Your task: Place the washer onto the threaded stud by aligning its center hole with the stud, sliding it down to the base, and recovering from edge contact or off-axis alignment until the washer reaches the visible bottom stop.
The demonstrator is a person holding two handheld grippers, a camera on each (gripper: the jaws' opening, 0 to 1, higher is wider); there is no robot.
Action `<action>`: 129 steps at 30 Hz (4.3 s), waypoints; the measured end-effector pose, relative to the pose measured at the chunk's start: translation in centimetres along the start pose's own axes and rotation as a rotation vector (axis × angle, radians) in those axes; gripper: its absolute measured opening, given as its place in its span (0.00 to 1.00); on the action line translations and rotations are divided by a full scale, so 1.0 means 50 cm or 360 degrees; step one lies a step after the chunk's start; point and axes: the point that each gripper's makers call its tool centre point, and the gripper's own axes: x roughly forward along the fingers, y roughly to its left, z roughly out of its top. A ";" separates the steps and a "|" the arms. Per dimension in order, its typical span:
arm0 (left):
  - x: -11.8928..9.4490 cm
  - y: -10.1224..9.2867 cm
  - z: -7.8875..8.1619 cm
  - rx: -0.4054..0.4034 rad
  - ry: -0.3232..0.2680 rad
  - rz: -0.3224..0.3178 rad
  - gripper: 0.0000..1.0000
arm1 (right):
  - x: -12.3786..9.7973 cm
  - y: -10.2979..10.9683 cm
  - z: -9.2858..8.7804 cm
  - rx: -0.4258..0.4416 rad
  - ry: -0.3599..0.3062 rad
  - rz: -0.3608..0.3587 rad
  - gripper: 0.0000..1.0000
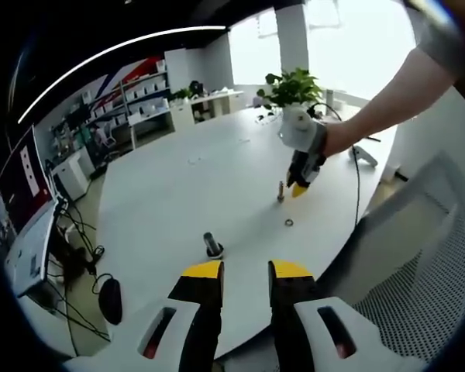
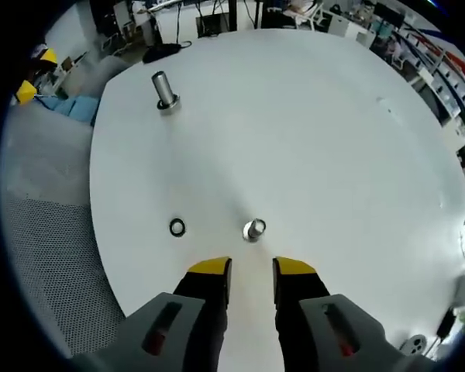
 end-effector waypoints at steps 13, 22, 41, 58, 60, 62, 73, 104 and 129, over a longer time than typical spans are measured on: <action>-0.004 0.006 0.005 -0.0026 -0.0033 0.0023 0.21 | -0.001 0.030 0.002 0.0003 0.0008 0.0017 0.24; -0.006 0.011 0.007 -0.0036 -0.0045 0.0036 0.21 | 0.009 0.051 0.004 -0.0026 0.0008 0.0041 0.24; -0.004 0.013 0.003 -0.0035 -0.0023 0.0045 0.21 | 0.045 0.128 0.025 -0.0146 0.0013 0.0151 0.25; -0.008 0.018 0.003 -0.0052 -0.0033 0.0070 0.21 | 0.061 0.146 0.055 -0.0398 -0.0004 0.0153 0.15; -0.008 0.017 0.004 -0.0049 -0.0038 0.0064 0.21 | 0.062 0.148 0.054 -0.0402 0.0008 0.0140 0.15; -0.007 0.013 0.002 -0.0040 -0.0028 0.0054 0.21 | 0.062 0.144 0.054 -0.0382 0.0009 0.0145 0.15; -0.003 0.006 -0.001 -0.0024 -0.0008 0.0030 0.21 | 0.054 0.130 0.029 -0.0263 -0.0003 0.0214 0.09; -0.003 0.010 -0.002 -0.0040 -0.0007 0.0031 0.21 | 0.044 0.119 -0.009 -0.0606 0.0240 0.0217 0.16; -0.005 0.012 0.000 -0.0032 -0.0019 0.0045 0.20 | 0.041 0.114 -0.010 -0.0328 0.0130 0.0122 0.14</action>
